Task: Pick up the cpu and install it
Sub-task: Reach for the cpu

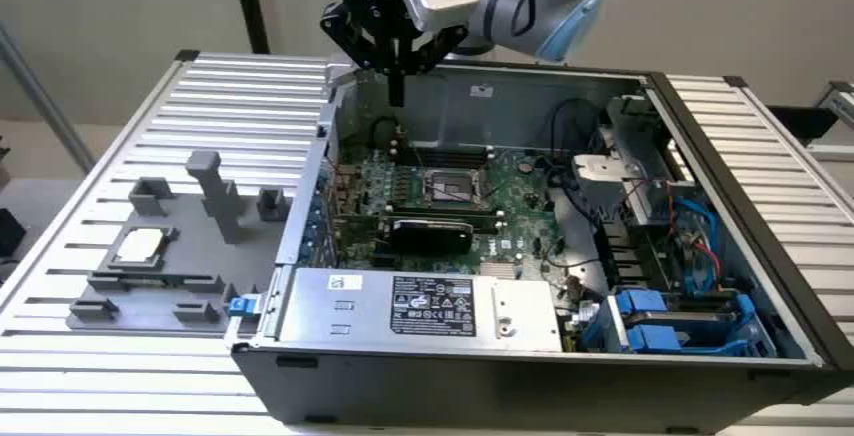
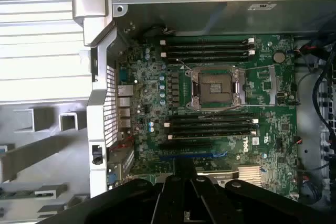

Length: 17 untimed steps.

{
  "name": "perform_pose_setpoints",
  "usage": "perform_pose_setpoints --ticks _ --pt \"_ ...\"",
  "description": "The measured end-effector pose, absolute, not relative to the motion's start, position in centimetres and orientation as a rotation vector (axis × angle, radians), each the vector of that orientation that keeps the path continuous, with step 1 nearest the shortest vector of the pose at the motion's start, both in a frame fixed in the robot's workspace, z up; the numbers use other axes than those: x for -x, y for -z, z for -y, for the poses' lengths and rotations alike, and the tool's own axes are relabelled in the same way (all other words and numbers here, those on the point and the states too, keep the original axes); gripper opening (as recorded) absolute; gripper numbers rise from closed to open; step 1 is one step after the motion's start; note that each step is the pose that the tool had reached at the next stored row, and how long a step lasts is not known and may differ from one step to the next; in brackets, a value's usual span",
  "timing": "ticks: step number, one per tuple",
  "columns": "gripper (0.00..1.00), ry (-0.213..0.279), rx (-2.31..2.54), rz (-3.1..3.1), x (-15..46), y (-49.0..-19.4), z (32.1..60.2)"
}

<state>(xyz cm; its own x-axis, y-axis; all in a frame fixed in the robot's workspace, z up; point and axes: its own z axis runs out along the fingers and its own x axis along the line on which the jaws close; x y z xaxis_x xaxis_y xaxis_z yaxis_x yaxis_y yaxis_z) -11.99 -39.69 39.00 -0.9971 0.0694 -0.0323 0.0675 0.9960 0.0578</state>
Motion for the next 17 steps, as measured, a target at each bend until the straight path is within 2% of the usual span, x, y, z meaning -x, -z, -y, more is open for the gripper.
perform_pose_setpoints --ticks 17 --pt "0.11 -0.088 -0.107 -3.104 13.5 -39.0 39.7"
